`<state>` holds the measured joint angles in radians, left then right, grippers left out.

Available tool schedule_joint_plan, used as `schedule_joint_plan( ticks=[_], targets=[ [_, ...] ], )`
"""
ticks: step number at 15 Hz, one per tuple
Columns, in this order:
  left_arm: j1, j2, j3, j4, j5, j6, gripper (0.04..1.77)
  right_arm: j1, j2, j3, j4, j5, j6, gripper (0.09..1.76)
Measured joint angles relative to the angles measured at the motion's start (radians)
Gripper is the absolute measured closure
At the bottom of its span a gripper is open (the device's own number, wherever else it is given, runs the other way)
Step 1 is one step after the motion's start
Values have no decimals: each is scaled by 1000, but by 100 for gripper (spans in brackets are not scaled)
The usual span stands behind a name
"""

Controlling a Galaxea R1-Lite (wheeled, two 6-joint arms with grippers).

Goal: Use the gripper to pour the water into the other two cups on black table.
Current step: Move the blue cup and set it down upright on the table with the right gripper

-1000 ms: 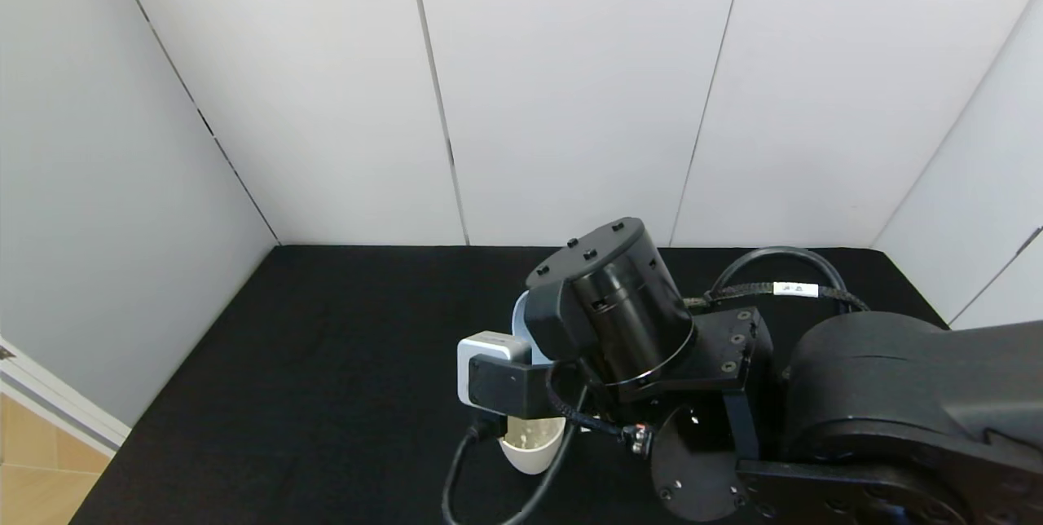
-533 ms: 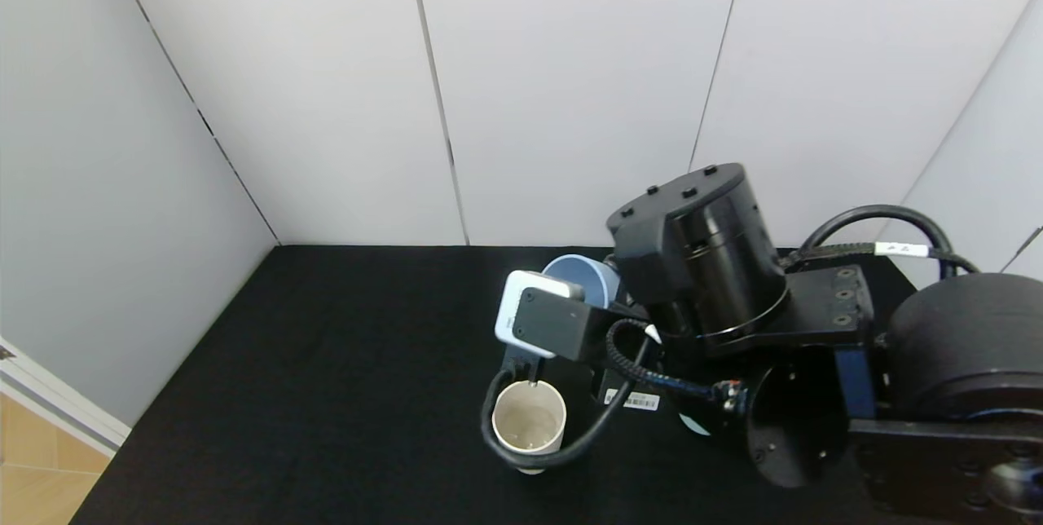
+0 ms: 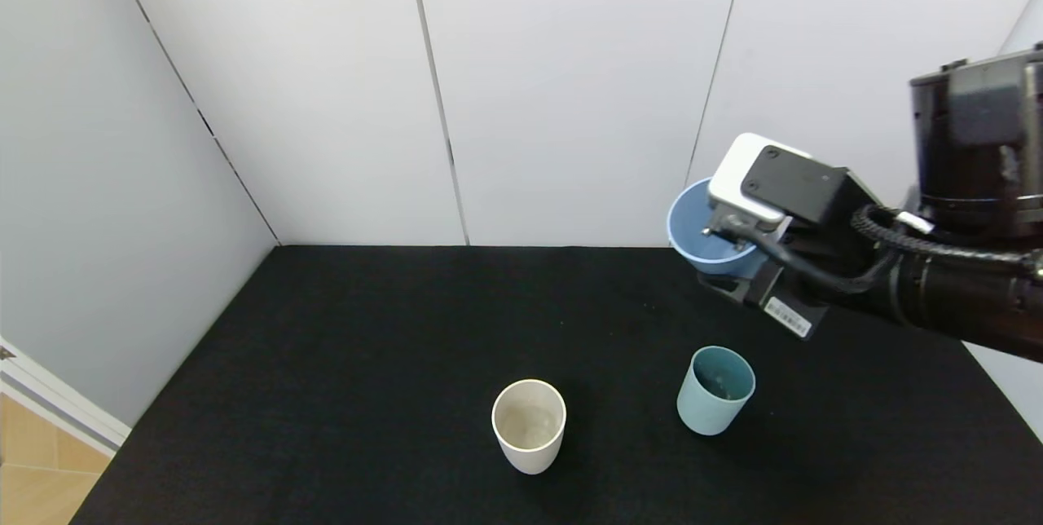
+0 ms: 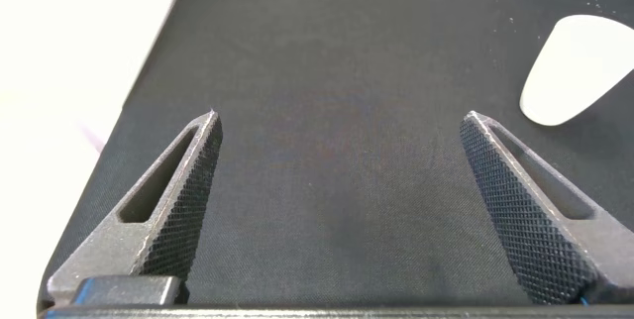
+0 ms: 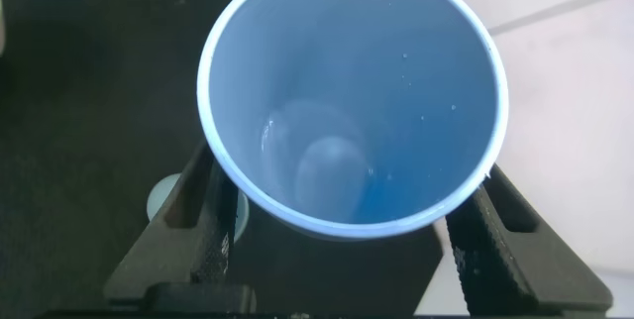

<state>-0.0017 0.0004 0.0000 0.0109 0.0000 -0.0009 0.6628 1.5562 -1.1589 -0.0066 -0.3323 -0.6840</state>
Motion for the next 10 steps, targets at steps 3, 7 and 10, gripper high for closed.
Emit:
schedule_joint_plan(
  ticks=[3,7,10],
  targets=[
    [0,0,0,0,0,0,9,-136,-103,63,-1,128,68,60],
    [0,0,0,0,0,-1,9,-327,-204,157,-74,280,257,60],
    [0,0,0,0,0,0,9,-467,-247,270,-217,425,301,60]
  ],
)
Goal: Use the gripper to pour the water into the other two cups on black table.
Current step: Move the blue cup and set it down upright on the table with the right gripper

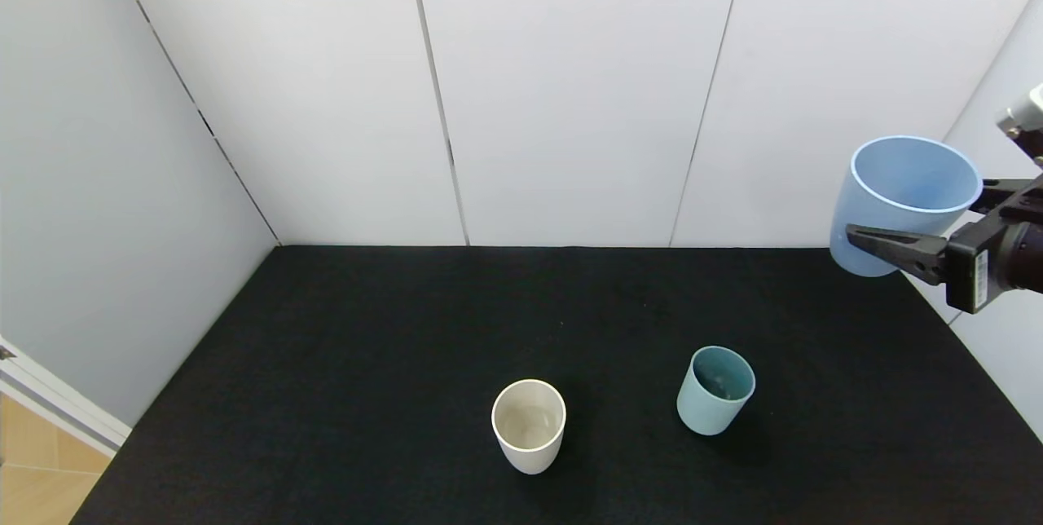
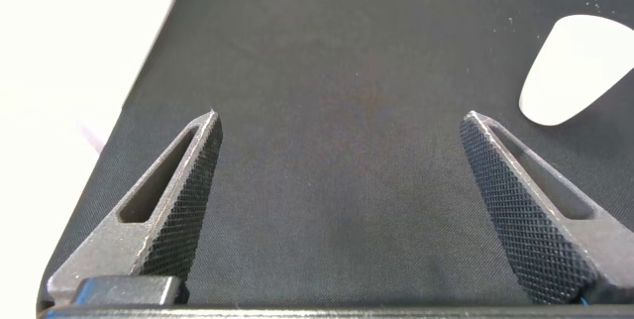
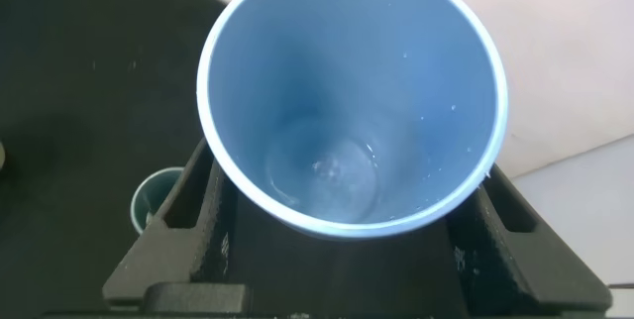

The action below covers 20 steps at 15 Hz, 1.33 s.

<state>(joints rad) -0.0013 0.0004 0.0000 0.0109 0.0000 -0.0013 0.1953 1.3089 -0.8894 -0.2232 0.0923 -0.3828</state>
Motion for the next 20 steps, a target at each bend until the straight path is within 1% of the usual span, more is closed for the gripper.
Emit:
schedule_joint_plan(
  ticks=[2,3,5,8,10,17,18,20],
  targets=[
    [0,0,0,0,0,0,9,-70,-16,86,-132,88,57,60],
    [0,0,0,0,0,0,9,-98,-21,125,-199,118,104,60],
    [0,0,0,0,0,0,9,-153,-22,168,-238,133,164,60],
    [0,0,0,0,0,0,9,-214,-23,187,-248,132,269,60],
    [0,0,0,0,0,0,9,-230,-19,187,-250,132,288,60],
    [0,0,0,0,0,0,9,-240,47,188,-286,127,289,60],
    [0,0,0,0,0,0,9,-241,71,190,-304,127,287,60],
    [0,0,0,0,0,0,9,-240,148,208,-393,129,287,60]
  ],
)
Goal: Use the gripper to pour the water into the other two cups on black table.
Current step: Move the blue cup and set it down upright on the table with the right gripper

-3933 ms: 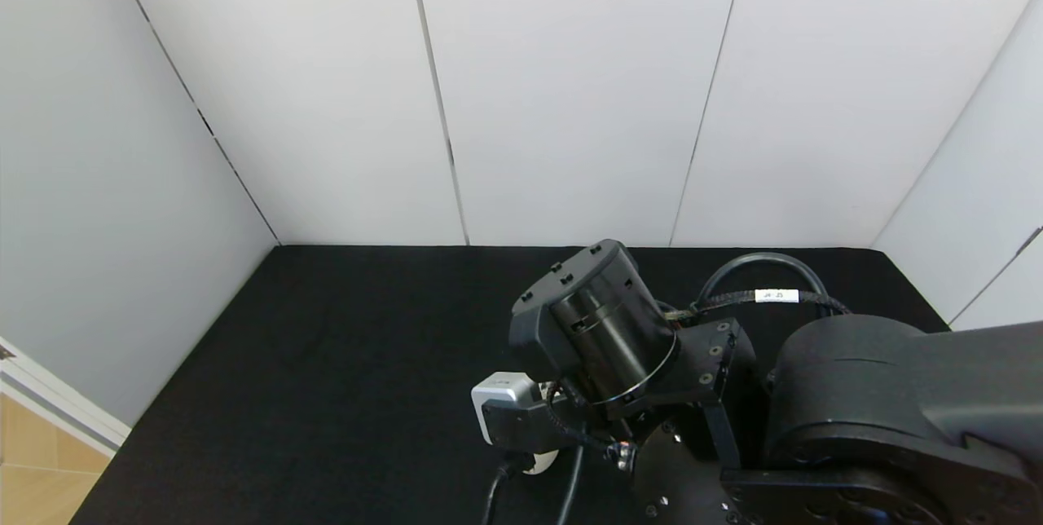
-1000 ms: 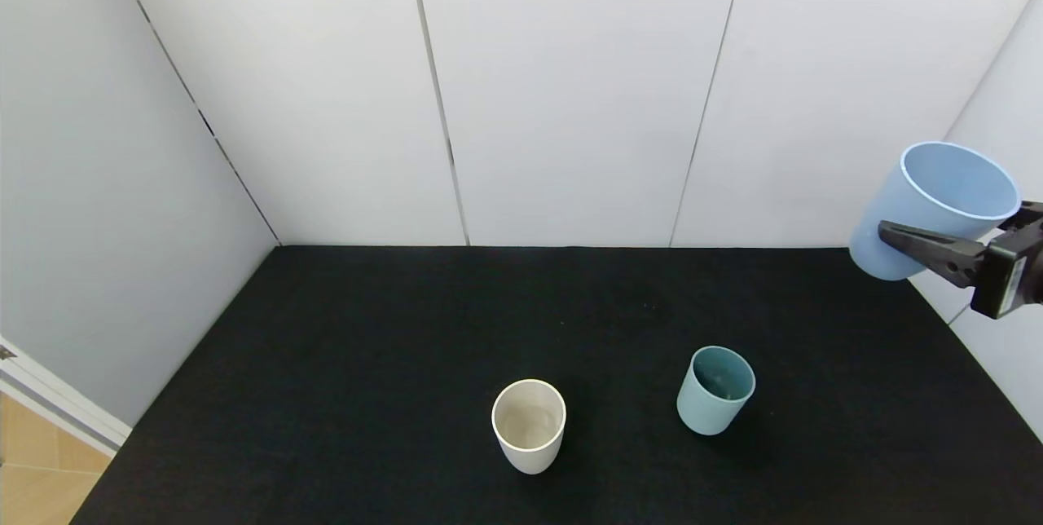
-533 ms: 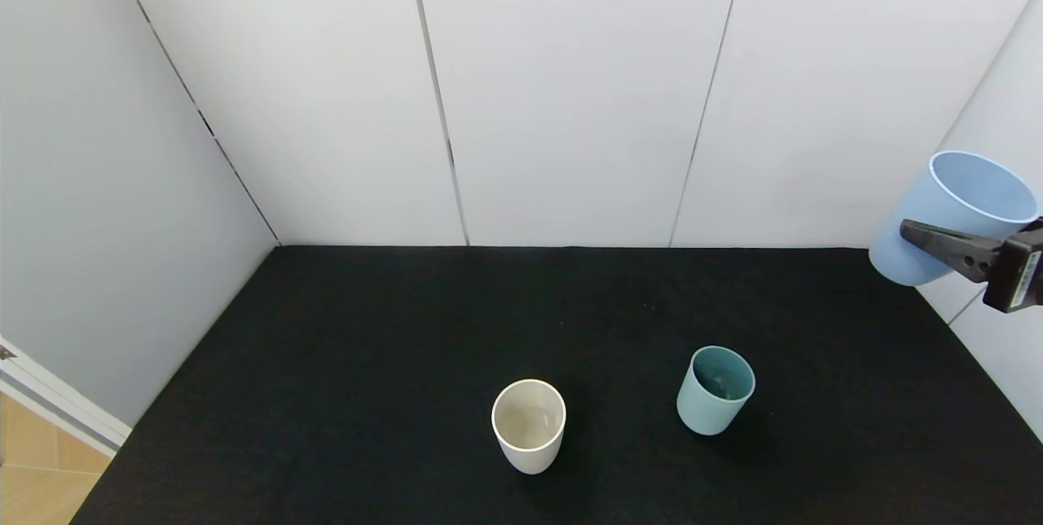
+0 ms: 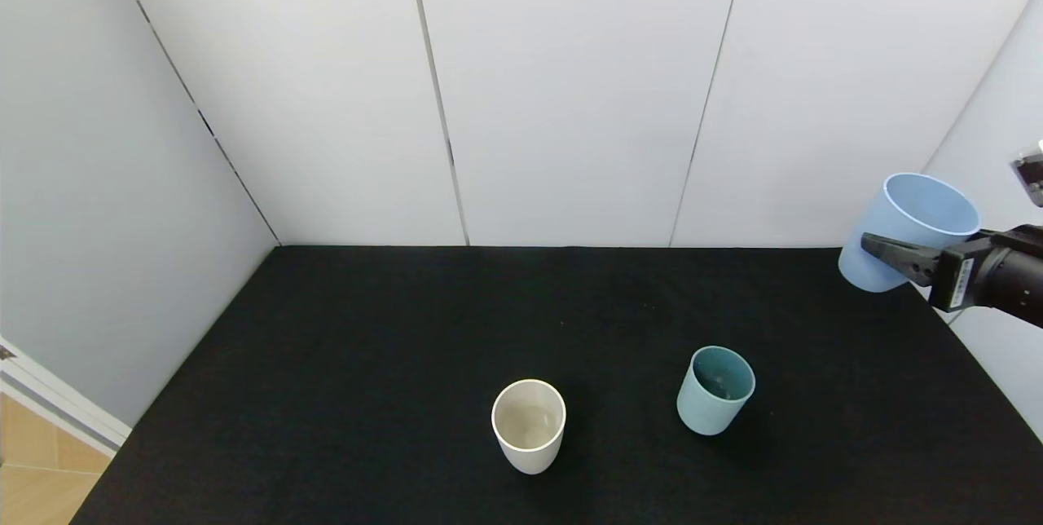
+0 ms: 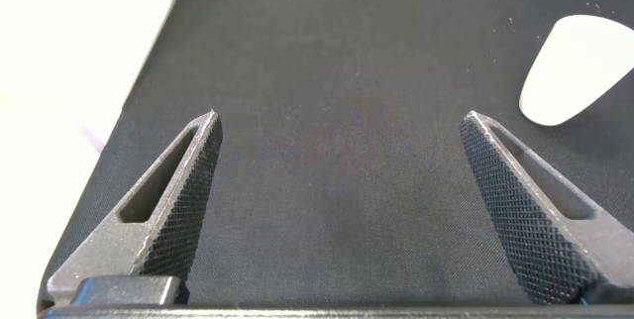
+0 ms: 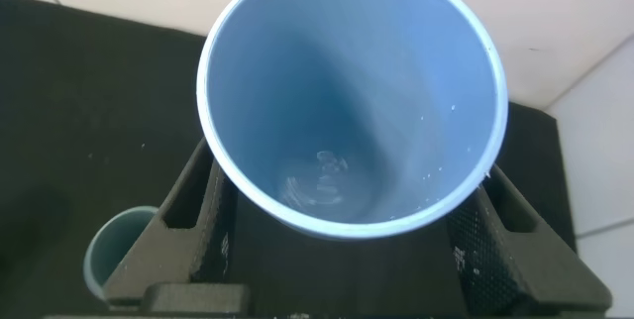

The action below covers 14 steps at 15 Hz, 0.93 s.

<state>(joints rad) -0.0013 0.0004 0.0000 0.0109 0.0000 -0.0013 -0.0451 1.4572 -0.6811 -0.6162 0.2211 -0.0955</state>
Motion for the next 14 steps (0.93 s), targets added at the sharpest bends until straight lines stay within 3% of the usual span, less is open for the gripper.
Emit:
schedule_joint_plan(
  ticks=[4,14],
  targets=[
    [0,0,0,0,0,0,9,17,173,64,-200,13,0,60],
    [0,0,0,0,0,0,9,24,389,79,-253,11,-2,60]
  ],
)
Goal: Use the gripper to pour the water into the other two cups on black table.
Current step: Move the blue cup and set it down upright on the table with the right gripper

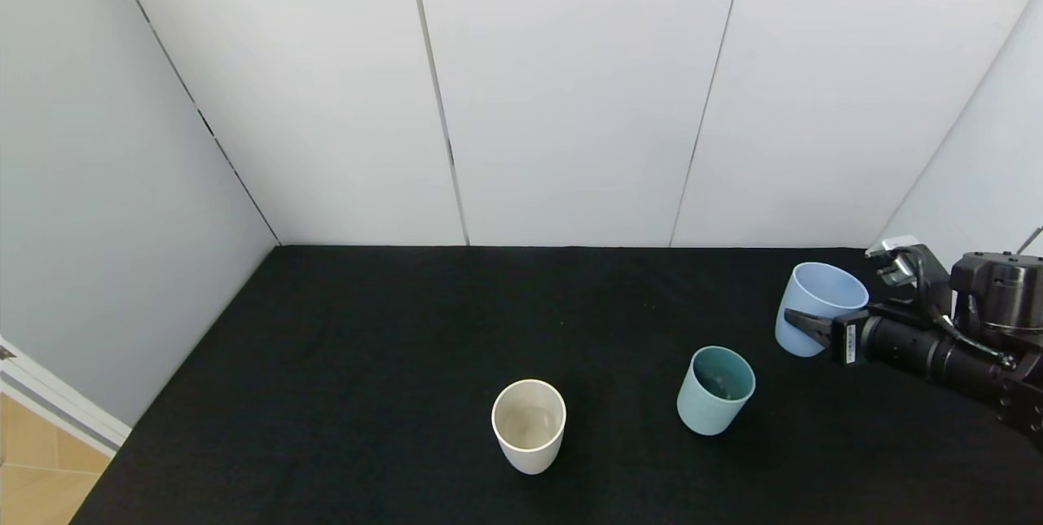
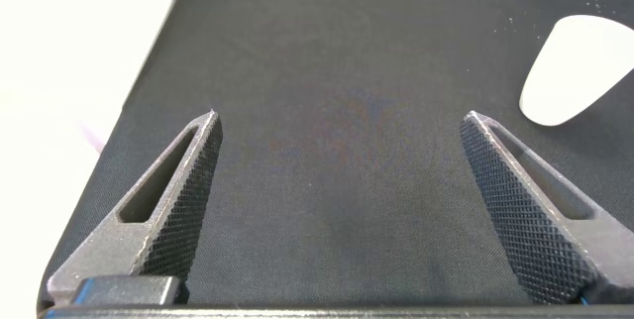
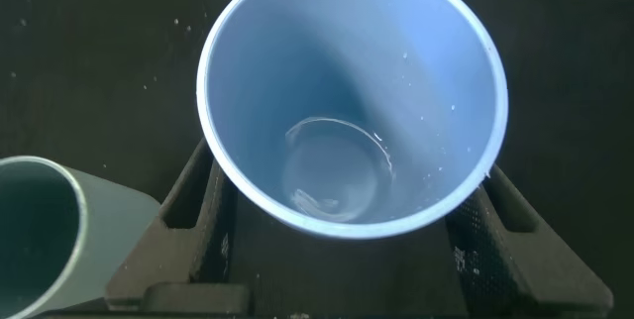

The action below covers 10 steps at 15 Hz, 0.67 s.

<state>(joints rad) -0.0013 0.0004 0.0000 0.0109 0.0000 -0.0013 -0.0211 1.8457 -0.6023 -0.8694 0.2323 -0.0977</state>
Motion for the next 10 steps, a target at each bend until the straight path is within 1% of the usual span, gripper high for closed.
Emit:
schedule_joint_plan(
  ticks=[10],
  targets=[
    [0,0,0,0,0,0,9,-2,94,-8,-3,-1,-3,60]
  ],
)
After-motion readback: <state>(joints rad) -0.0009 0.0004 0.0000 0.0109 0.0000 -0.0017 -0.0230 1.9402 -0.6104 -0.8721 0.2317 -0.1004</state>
